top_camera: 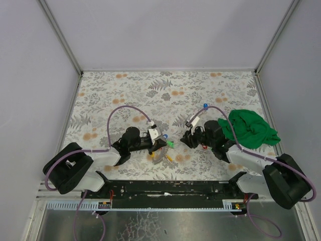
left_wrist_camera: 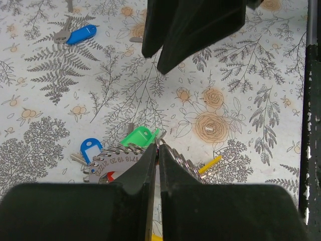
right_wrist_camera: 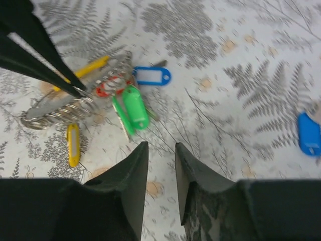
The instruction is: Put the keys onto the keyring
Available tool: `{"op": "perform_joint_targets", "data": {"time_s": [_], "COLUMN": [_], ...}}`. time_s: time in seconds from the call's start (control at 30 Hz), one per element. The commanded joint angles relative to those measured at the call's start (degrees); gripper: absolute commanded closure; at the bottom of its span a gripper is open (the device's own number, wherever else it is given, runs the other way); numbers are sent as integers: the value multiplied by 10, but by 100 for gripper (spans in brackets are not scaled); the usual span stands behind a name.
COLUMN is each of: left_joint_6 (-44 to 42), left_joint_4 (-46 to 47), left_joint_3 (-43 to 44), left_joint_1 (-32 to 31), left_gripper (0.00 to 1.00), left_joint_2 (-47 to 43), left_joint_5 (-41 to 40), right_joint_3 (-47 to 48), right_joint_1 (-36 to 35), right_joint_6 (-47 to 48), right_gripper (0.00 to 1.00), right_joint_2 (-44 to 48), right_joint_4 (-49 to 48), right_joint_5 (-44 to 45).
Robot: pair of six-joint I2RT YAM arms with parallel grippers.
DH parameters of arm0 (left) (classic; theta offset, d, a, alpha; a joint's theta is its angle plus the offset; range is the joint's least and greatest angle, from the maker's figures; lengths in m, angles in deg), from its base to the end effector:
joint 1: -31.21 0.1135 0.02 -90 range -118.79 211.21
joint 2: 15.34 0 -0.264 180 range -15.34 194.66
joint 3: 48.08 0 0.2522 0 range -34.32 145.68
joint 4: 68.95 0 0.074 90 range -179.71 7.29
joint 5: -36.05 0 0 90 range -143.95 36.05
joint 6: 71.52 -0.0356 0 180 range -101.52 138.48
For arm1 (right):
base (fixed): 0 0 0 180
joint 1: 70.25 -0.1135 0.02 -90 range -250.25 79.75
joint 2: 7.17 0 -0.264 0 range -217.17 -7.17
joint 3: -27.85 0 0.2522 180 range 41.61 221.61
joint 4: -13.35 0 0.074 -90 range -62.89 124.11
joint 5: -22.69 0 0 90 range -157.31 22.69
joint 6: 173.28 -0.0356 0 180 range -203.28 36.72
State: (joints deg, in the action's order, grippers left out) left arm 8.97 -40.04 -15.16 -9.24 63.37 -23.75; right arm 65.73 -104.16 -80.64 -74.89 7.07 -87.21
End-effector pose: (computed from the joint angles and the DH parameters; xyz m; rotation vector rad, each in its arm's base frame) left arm 0.1744 -0.1722 0.1612 1.1329 1.5426 -0.8593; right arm 0.1901 0.1424 0.1893 -0.8494 1.8359 0.6942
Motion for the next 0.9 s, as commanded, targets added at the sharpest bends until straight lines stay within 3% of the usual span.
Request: {"op": "perform_joint_targets", "data": {"time_s": [0.0, 0.33, 0.87], "left_joint_6": [18, 37, 47], "left_joint_4": [20, 18, 21], "left_joint_3": [21, 26, 26], "left_joint_1": [1, 2, 2], "left_gripper": [100, 100, 100], "left_joint_2": [10, 17, 18], "left_joint_5": [-4, -34, -43], "right_joint_3": [-24, -54, -66], "right_joint_1": [-14, -61, -85], "right_joint_6": [64, 100, 130], "right_gripper": [67, 69, 78], "right_joint_2": [-45, -152, -226], "right_joint_4": [-254, -461, -530], "right_joint_5": [-119, -140, -91]}}
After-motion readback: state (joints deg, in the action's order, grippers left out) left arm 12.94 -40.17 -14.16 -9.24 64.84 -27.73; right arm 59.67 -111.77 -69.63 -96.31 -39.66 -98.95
